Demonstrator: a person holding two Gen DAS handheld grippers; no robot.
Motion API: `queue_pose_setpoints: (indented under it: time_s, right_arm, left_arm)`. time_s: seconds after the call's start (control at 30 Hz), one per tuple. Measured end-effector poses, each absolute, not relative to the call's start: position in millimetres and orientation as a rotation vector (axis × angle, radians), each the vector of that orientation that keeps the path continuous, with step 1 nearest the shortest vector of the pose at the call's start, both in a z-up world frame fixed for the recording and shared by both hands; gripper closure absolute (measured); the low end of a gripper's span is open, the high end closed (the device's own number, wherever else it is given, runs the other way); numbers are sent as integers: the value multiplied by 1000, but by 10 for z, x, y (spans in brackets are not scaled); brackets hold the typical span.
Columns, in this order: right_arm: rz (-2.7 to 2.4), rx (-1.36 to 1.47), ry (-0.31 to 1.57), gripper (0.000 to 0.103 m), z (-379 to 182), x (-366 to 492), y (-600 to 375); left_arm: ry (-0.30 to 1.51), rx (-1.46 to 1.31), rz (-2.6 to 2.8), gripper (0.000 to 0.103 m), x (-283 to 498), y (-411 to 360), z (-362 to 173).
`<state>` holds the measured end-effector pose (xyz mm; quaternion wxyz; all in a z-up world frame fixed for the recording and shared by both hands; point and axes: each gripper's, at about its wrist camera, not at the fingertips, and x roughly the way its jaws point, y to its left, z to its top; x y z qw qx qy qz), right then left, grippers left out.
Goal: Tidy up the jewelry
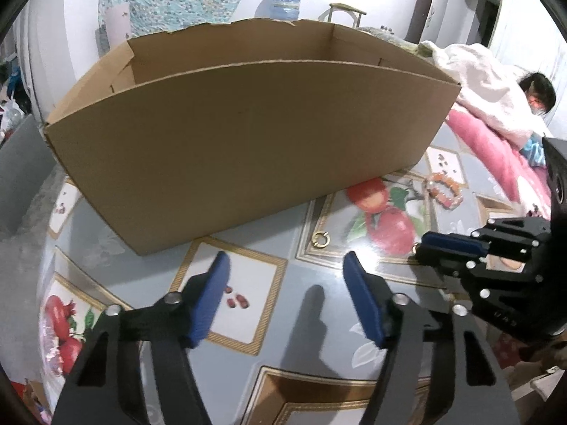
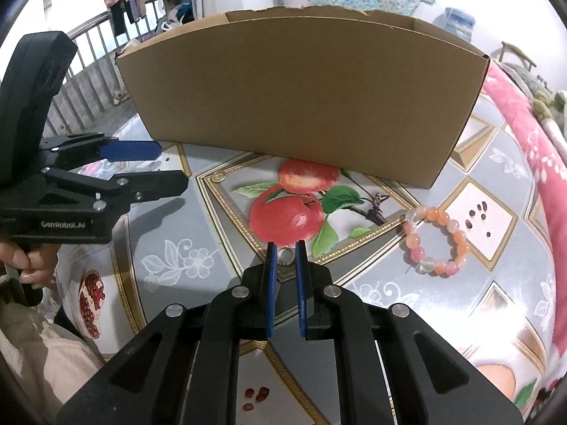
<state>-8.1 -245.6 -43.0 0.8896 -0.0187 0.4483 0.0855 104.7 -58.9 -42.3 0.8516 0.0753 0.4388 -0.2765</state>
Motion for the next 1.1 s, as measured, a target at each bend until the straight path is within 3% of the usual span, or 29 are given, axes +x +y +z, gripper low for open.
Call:
queue_pose_setpoints:
  time_s: [0.43, 1.1]
  right_arm:
    - [175, -25, 924, 95, -422, -124, -2491]
    - [175, -22, 923, 95, -393, -132, -2501]
  left_arm:
    - [978, 171, -663, 81, 1158, -885, -521]
    - [986, 316, -579, 91, 1138, -1107, -517]
